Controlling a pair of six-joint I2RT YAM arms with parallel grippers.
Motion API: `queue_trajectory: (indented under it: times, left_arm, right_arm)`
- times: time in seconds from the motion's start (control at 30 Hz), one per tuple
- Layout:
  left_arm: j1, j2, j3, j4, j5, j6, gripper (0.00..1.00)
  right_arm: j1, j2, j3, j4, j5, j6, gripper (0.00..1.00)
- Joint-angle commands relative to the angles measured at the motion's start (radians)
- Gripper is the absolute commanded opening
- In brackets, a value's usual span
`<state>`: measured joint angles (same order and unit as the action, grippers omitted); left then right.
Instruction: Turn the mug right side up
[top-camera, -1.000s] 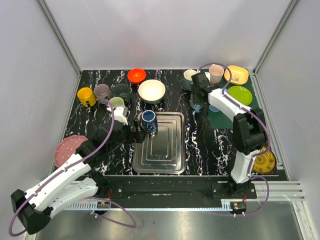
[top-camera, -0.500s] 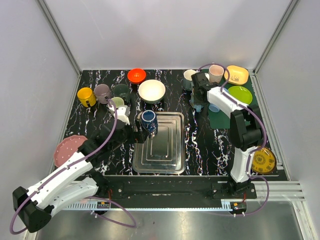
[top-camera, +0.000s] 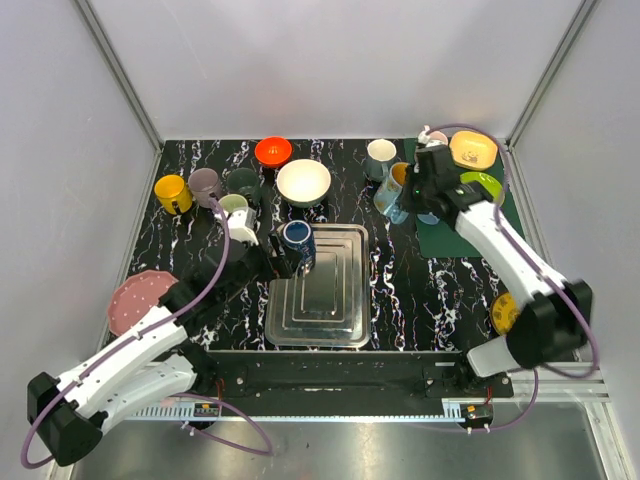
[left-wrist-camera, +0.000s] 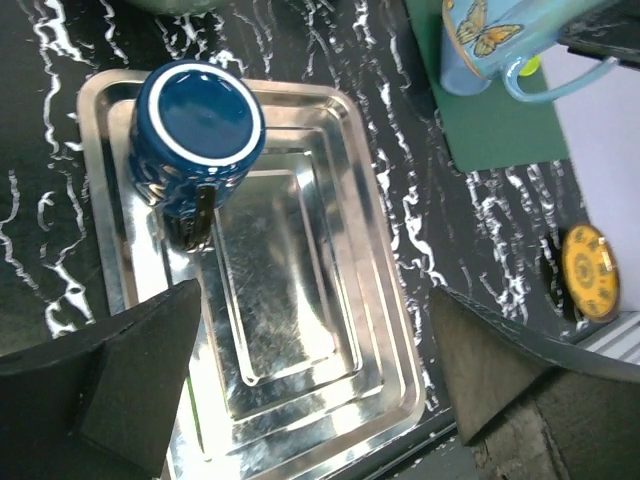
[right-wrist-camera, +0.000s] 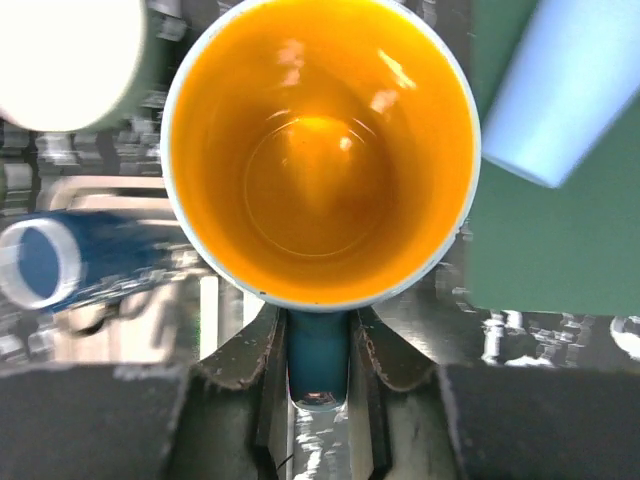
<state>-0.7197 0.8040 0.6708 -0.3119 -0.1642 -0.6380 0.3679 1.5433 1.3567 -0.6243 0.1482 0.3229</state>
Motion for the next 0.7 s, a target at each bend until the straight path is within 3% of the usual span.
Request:
queue_trajectory:
  times: [0.0,0.13,0.17,0.23,0.27,0.37,0.47,0.67]
  left_arm:
    - [0.0,-0.051,-0.117,0.34,0.043,-0.097,0.99]
    - [0.0,-0.054,-0.194,0.615,0.158,-0.228,0.99]
    - [0.0,-0.043,-0.201,0.728,0.201,-0.248,0.99]
    - [0.0,0.006,-0.246,0.879,0.297,-0.296,0.99]
    - [-0.001,0.029,-0.269,1.078,0.319,-0.358,0.99]
    - [-0.003,0.162,-0.336,1.436,0.365,-0.483,0.99]
    - [-0.021,0.302,-0.321,1.618,0.407,-0.538,0.99]
    - [-0.089,0.484,-0.232,1.694,0.436,-0.56,0.99]
  right_arm:
    - [0.011,-0.268,-0.112,0.237,-0.28,0.109,0.0]
    - [0.011,-0.409,-0.29,0.501,-0.578,0.273,0.0]
    - [0.011,-0.432,-0.363,0.659,-0.619,0.353,0.0]
    - [0.011,-0.495,-0.442,0.817,-0.692,0.448,0.0]
    - [0.011,-0.509,-0.502,0.959,-0.706,0.534,0.0]
    - [0.011,-0.525,-0.551,1.093,-0.748,0.635,0.0]
    - [0.011,-0.52,-0.58,1.161,-0.774,0.686,0.0]
    - [0.011,-0.535,-0.608,1.186,-0.799,0.703,0.0]
